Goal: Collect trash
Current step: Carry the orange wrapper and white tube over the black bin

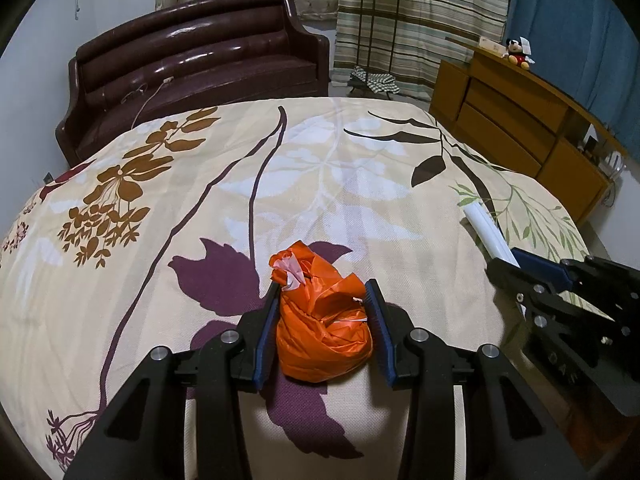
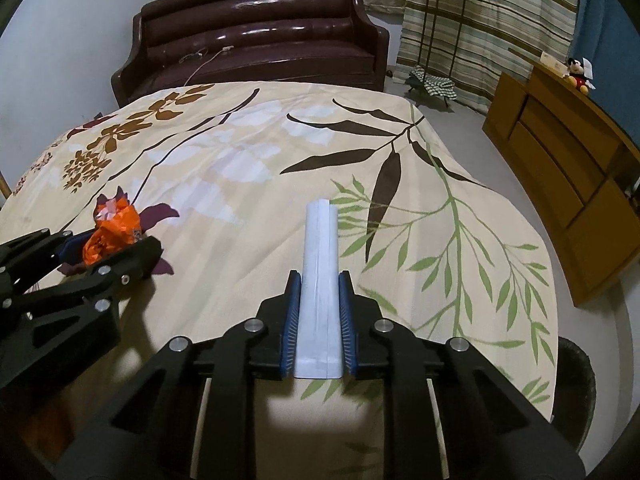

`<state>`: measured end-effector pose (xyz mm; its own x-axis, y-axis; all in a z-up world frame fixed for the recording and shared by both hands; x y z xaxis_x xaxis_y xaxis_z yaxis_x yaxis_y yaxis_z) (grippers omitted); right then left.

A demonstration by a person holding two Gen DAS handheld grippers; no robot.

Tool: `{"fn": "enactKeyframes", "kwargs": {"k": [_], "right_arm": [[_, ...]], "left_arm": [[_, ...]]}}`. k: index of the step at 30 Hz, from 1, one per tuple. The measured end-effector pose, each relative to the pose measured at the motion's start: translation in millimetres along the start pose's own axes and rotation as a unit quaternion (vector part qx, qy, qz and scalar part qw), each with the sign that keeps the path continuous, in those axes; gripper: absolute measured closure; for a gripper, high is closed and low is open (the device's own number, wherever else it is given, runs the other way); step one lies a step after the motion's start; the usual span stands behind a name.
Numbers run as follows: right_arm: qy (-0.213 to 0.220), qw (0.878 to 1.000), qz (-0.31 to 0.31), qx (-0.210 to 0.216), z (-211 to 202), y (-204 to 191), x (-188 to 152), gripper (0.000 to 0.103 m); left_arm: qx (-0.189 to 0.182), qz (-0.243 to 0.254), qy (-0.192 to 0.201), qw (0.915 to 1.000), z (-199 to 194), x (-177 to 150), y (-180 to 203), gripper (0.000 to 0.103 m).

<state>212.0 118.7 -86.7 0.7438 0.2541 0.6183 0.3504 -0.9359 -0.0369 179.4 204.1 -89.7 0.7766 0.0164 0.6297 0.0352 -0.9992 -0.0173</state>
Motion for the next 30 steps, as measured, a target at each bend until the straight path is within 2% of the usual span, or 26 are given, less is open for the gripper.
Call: {"fn": "enactKeyframes", "kwargs": {"k": [6, 15, 24, 30], "right_arm": [[0.006, 1.000, 0.012, 0.003, -14.6, 1.4, -12.6, 0.084], [0.023, 0.999, 0.038, 0.006, -45.6, 9.0, -34.2, 0.084], [0.038, 0.997, 0.061, 0.002, -80.0, 26.3, -61.0, 0.084], [0.055, 0.995, 0.078, -0.009, -104.8, 48.3, -76.8, 0.084]], "left_arm": [[0.010, 0.016, 0.011, 0.9998, -4.3, 0.5, 3.3, 0.062], [-0.001, 0.024, 0.012, 0.9997, -13.9, -10.7, 13.3, 0.062], [-0.022, 0.034, 0.017, 0.9990, -31.5, -27.3, 45.1, 0.062], [-0.036, 0.049, 0.034, 0.9976, -51.1, -34.2, 76.2, 0.062]]}}
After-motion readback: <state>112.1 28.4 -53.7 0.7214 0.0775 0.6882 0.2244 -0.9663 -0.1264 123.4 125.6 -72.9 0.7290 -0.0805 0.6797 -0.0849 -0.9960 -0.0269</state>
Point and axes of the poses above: each gripper's, at about its wrist camera, not at the fingertips, and z roughly the way its jaws point, y to its right, x to its top, the point moved 5 cm from there along z, roughly the way its jaws point, and after that the axes turned 4 degrees about z, right-handed, at the moved point
